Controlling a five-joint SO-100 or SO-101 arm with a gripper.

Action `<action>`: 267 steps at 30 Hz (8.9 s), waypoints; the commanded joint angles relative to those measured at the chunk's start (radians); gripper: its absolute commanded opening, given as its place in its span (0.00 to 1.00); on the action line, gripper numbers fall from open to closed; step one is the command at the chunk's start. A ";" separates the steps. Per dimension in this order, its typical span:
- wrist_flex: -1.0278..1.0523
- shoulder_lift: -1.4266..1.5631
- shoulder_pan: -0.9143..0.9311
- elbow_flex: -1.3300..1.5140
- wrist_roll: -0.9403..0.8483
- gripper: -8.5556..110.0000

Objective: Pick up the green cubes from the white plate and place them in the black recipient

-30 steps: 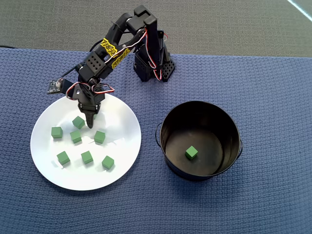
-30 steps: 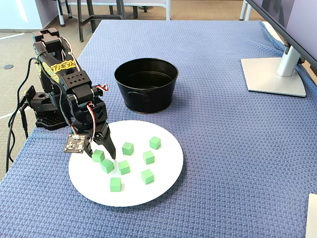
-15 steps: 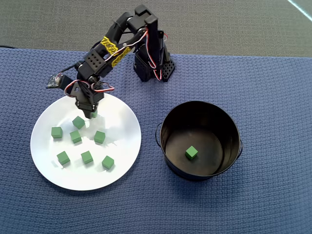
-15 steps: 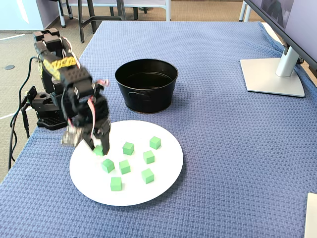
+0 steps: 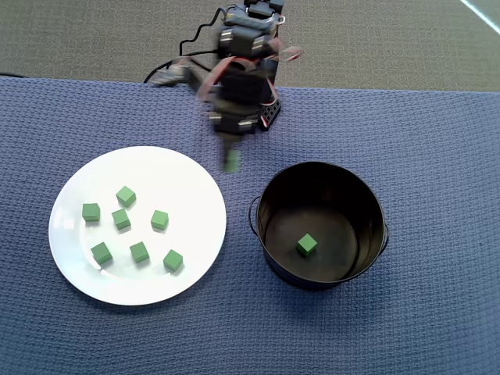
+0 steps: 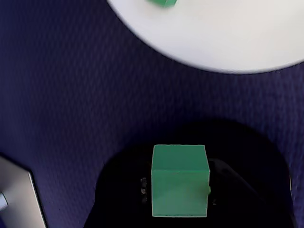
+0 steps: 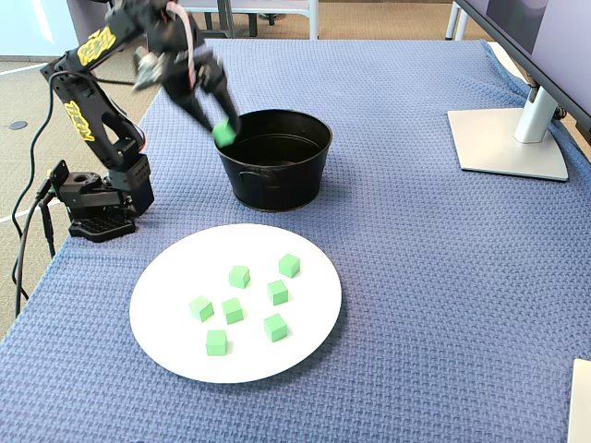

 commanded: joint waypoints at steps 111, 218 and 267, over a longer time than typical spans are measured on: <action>-0.337 -0.698 0.548 -0.026 -0.440 0.07; -0.238 -1.198 0.334 -0.618 0.215 0.07; -0.296 -0.233 -0.387 -0.011 0.183 0.42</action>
